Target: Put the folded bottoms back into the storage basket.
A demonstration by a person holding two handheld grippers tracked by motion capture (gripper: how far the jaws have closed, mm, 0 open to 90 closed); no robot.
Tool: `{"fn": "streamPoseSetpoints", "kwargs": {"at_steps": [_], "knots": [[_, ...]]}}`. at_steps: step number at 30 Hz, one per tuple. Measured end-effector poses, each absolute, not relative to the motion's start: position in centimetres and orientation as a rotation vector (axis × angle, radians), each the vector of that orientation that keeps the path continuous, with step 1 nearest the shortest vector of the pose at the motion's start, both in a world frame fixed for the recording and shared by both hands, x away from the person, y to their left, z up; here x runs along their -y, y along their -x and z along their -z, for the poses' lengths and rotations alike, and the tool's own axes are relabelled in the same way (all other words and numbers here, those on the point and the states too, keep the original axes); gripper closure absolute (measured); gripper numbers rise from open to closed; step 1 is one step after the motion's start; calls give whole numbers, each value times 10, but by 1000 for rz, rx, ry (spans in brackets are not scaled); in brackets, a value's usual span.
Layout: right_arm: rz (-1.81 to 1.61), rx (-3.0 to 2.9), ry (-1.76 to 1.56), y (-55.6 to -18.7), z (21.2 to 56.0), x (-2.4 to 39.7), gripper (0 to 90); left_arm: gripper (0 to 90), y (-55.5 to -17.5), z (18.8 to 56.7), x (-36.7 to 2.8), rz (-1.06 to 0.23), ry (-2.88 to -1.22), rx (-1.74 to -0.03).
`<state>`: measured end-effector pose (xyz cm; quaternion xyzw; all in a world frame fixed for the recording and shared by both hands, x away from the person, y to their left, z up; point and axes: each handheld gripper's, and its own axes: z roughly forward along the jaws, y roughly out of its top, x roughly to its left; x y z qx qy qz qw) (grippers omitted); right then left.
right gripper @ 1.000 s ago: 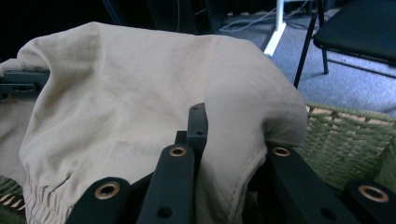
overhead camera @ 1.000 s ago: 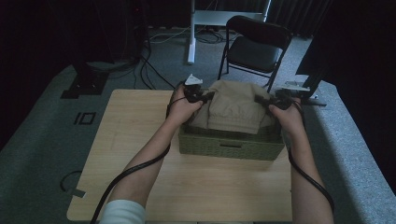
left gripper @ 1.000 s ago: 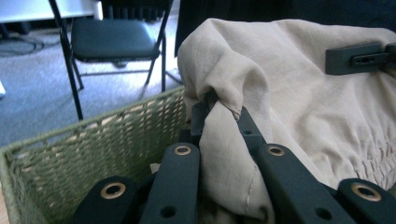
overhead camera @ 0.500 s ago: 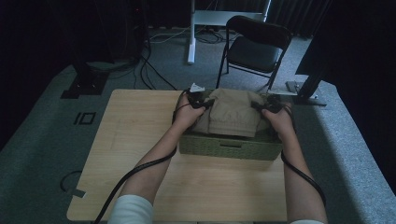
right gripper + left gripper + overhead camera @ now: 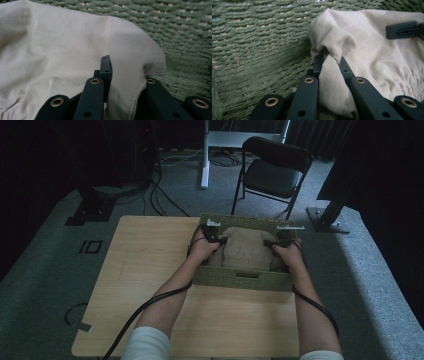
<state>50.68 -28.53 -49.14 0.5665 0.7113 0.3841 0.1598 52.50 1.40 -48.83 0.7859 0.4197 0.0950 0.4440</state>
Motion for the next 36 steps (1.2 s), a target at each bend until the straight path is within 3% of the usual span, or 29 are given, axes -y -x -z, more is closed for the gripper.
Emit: {"fn": "streamPoseSetpoints", "kwargs": {"at_steps": [18,23,27,30,33,36], "knots": [[-1000,-2076,-1669,-512,508,282,784,801,-527,503,-4,-263,-2015,-1110],[-967,-2082,-1683,-514,510,279,752,689,-527,506,-2,-248,-2013,-1137],[-949,-2093,-1714,-517,512,279,586,399,-529,507,1,-307,-1990,-1170],[-951,-2079,-1682,-518,511,280,447,265,-530,506,1,-336,-2002,-1170],[-970,-2066,-1646,-519,508,280,317,204,-530,502,0,-372,-1981,-1165],[-964,-2035,-1630,-519,503,279,213,203,-530,496,0,-369,-1988,-1147]]}}
